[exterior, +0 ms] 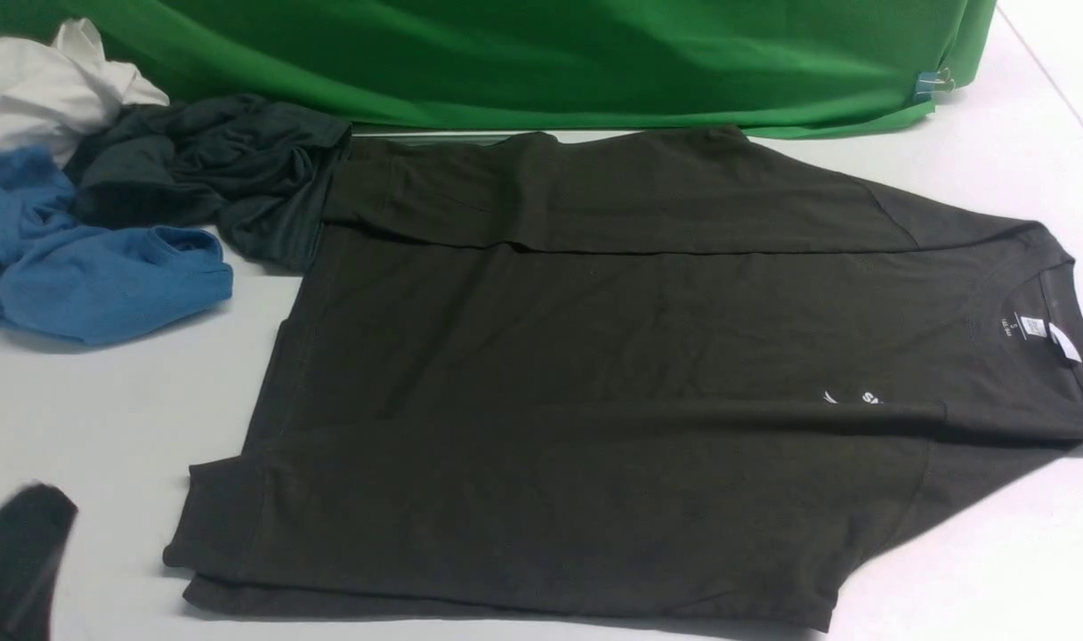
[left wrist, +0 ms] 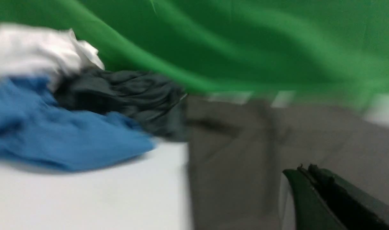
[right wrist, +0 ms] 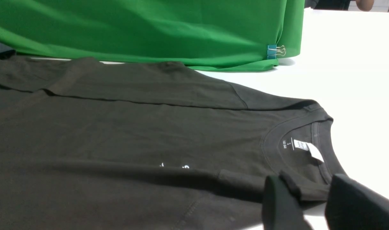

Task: Fold a long-sleeved shirt on a white desktop.
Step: 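Grasp the left edge of the dark T-shirt lying flat on the table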

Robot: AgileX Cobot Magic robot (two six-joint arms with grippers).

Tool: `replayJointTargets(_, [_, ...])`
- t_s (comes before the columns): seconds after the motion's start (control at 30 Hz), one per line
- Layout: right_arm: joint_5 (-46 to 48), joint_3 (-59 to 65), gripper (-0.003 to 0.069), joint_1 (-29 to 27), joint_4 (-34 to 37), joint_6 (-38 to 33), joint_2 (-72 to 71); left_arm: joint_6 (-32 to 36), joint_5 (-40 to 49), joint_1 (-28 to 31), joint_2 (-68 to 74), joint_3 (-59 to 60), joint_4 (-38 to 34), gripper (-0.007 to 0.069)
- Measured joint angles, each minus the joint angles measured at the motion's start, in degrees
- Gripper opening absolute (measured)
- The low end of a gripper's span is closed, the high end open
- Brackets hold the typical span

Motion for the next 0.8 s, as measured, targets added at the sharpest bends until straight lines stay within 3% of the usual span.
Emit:
replayJointTargets(0.1, [0.0,0.0,0.0242,0.0,0.0,0.0,0.0,-1.9,-5.7,0.0,0.0,0.0,-8.3,0.002])
replayJointTargets(0.2, [-0.1,0.0,0.0242,0.0,0.0,0.0,0.0,-2.6,-8.0,0.0,0.0,-0.1,-10.4,0.002])
replayJointTargets(0.27, [-0.1,0.0,0.0242,0.0,0.0,0.0,0.0,-3.0,-4.9,0.0,0.0,-1.3,-11.0,0.002])
replayJointTargets(0.4, [-0.1,0.0,0.0242,0.0,0.0,0.0,0.0,1.7,11.1,0.0,2.3,-11.3,-11.4,0.002])
replayJointTargets(0.63, [-0.1,0.0,0.0242,0.0,0.0,0.0,0.0,14.5,37.6,0.0,25.3,-29.1,-5.7,0.002])
replayJointTargets(0.8, [-0.1,0.0,0.0242,0.0,0.0,0.0,0.0,16.8,44.1,0.0,39.8,-35.8,0.6,0.002])
